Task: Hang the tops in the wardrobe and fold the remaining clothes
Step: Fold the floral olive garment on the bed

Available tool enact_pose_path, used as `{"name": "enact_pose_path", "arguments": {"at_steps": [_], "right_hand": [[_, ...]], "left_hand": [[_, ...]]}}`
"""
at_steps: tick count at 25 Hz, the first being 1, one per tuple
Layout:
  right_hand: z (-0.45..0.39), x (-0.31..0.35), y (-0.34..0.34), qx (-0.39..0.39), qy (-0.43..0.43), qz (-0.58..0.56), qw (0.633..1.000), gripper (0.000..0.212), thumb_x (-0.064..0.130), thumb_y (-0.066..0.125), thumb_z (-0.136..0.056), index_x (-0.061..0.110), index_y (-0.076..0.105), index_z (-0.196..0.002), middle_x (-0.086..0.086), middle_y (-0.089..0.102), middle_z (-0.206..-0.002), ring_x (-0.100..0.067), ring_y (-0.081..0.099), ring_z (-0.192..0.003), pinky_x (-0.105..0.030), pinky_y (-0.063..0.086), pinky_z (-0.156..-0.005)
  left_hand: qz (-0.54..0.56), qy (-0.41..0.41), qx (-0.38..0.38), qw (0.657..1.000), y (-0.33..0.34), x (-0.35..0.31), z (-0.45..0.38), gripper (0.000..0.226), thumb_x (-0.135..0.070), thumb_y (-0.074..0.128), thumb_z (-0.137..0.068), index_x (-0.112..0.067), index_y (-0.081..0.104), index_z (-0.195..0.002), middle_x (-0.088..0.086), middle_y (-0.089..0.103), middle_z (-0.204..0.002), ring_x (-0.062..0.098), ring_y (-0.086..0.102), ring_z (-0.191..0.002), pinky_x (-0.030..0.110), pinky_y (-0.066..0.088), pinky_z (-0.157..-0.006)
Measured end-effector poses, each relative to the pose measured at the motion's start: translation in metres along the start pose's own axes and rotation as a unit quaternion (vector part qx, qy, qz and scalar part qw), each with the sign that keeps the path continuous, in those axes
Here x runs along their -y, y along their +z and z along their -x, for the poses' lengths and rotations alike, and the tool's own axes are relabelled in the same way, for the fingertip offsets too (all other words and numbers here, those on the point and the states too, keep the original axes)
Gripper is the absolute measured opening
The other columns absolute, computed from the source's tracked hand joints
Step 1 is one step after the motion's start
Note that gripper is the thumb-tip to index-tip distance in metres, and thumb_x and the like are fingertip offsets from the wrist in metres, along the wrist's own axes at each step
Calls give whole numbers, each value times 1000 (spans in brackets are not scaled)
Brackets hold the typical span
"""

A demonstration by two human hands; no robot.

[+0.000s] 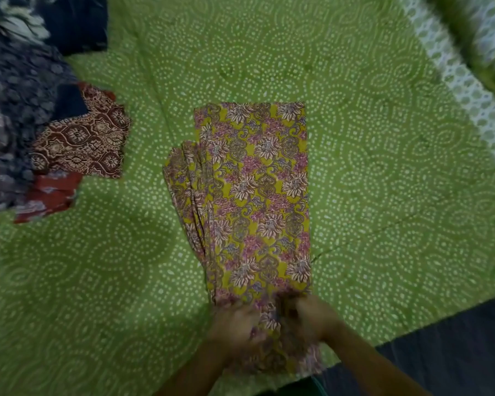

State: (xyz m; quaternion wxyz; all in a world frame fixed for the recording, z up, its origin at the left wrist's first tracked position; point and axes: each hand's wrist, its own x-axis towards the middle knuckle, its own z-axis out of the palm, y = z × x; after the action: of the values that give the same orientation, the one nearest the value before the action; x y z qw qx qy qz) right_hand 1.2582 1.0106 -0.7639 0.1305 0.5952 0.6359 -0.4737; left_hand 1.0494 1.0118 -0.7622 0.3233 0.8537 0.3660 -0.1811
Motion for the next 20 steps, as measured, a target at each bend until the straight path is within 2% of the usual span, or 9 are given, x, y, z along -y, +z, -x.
{"name": "enact_pose_path", "arguments": {"at_steps": [2,3,4,6,7,10,14,17,20], "right_hand": [[-50,3,-19,-182,-35,-39,982,32,28,39,-97,16,60,-118,-7,62,-117,-28,58,-109,-30,43,-89],[-86,1,-31,-266,-53,-68,960,38,26,35,-98,14,53,-130,-7,55,-131,-27,50,-124,-30,38,-103],[-120,-2,-49,-297,-56,-67,951,46,26,31,-99,12,42,-141,-7,42,-146,-25,34,-138,-31,27,-114],[-175,-17,-76,-289,-71,62,953,56,34,23,-100,13,19,-152,-2,12,-160,-20,5,-148,-41,12,-120],[-198,-32,-86,-301,-77,143,940,59,40,21,-100,16,13,-153,0,6,-161,-20,1,-148,-46,9,-119],[-246,-76,-157,-364,-65,222,902,58,48,19,-101,26,9,-154,3,6,-161,-21,1,-148,-48,-1,-119],[-281,-94,-248,-428,115,130,887,61,50,12,-100,21,7,-154,-1,5,-161,-28,-1,-148,-54,-4,-117],[-268,-53,-212,-473,143,56,867,62,43,15,-101,10,7,-153,-10,3,-160,-31,-1,-147,-51,-2,-118],[-209,-13,-92,-409,55,52,910,58,32,21,-103,8,6,-153,-9,1,-161,-24,-2,-148,-46,1,-120]], "left_hand": [[66,-112,-183,974,-31,19,-65,46,-40,25,-99,-20,53,-129,-1,56,-129,20,50,-121,35,40,-100],[77,-146,-250,954,-43,32,-100,50,-37,19,-100,-17,45,-139,-1,49,-140,21,43,-132,34,35,-109],[76,-161,-288,941,-52,47,-133,53,-37,16,-102,-16,34,-147,-2,37,-150,19,29,-142,33,24,-116],[15,-147,-231,962,-58,77,-182,59,-46,11,-102,-18,4,-154,-3,3,-161,13,-4,-148,34,-1,-121],[-42,-142,-216,965,-65,96,-201,63,-51,9,-101,-19,-5,-153,-3,-6,-161,15,-12,-147,36,-6,-120],[-104,-177,-297,933,-117,158,-258,71,-62,12,-98,-21,-4,-153,0,-8,-161,23,-9,-148,44,-4,-119],[-55,-307,-313,897,-196,215,-297,72,-57,13,-98,-14,1,-153,7,-3,-161,29,-4,-147,49,-4,-119],[-104,-313,-339,881,-176,174,-285,63,-43,10,-101,-8,3,-152,12,1,-160,31,1,-147,51,0,-119],[-139,-201,-281,928,-69,86,-222,60,-35,14,-102,-7,-3,-152,10,-5,-161,26,-3,-148,47,2,-120]]}}
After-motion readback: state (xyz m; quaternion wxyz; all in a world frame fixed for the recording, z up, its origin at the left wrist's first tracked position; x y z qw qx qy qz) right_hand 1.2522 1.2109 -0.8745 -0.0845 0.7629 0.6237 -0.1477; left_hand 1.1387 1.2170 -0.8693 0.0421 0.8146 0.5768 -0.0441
